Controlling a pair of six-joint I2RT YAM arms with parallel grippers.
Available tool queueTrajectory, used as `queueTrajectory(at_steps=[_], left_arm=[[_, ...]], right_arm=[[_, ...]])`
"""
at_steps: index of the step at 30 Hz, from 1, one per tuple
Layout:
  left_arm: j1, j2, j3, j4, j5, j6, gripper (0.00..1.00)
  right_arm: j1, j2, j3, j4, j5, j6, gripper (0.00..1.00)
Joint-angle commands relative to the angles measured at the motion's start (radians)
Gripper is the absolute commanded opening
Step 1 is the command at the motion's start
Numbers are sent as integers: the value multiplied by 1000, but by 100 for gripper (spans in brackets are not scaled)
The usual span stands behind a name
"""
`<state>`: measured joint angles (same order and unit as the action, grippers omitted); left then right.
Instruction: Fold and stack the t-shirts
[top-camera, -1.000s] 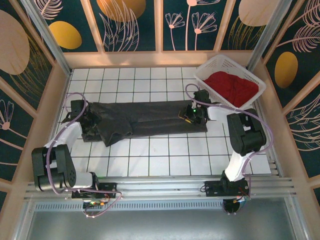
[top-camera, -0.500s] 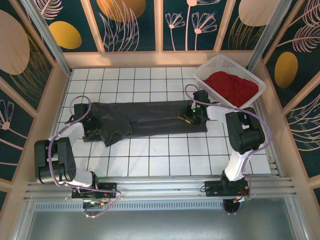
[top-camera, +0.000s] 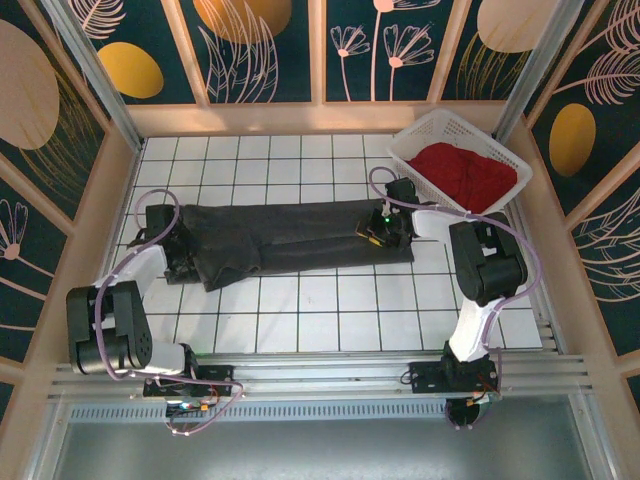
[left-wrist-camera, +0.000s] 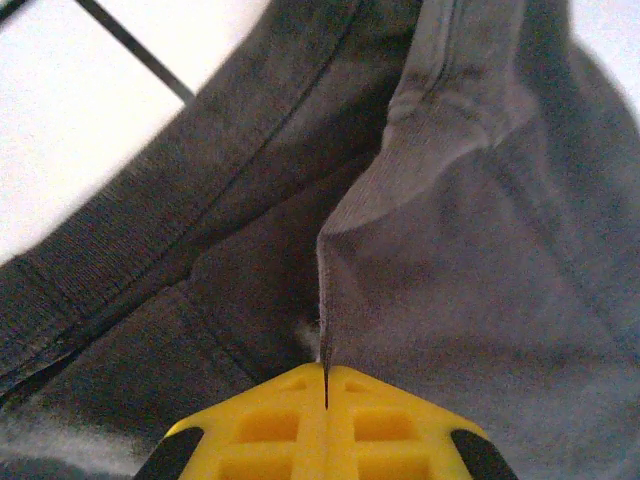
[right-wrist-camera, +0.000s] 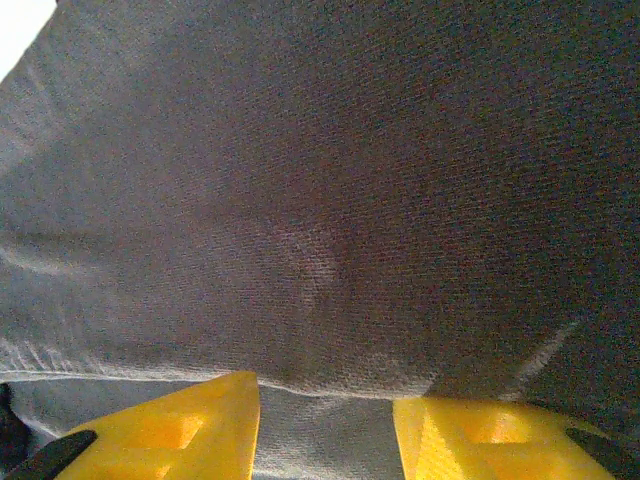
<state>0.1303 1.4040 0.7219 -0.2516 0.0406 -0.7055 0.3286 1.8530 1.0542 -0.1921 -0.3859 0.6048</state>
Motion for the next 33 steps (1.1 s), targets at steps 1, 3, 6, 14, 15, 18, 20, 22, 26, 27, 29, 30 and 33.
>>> queueTrajectory(at_steps=[1,3,6,14,15,18,20,22,26,27,29,30,33], left_arm=[[3,-25,63,-75,-42,-45,0],[3,-10,97,-108,-48,-52,0],[3,34,162,-155,-46,-48,0],[3,202,357,-225,-106,31,0],[4,223,377,-224,-119,42,0],[3,289,420,-210,-155,91,0],[3,346,436,-195,-162,122,2],[3,397,456,-198,-186,141,8],[3,410,473,-204,-277,152,42],[2,385,470,-205,-295,143,45],[-7,318,455,-213,-327,117,46],[-15,255,440,-218,-333,99,45],[-51,125,365,-220,-270,15,40]], right_arm=[[-2,45,19,-58,39,3,41],[-1,52,25,-69,46,1,41],[-1,62,33,-83,50,0,41],[-1,72,24,-90,53,-5,41],[-2,71,19,-89,53,-3,41],[-2,69,8,-80,48,-2,41],[1,67,3,-75,43,0,40],[3,62,2,-69,41,-3,41],[21,34,20,-73,52,-28,41],[26,22,27,-75,57,-36,42],[34,-6,41,-84,73,-48,42],[37,-23,47,-87,81,-54,43],[36,-63,70,-113,108,-64,43]])
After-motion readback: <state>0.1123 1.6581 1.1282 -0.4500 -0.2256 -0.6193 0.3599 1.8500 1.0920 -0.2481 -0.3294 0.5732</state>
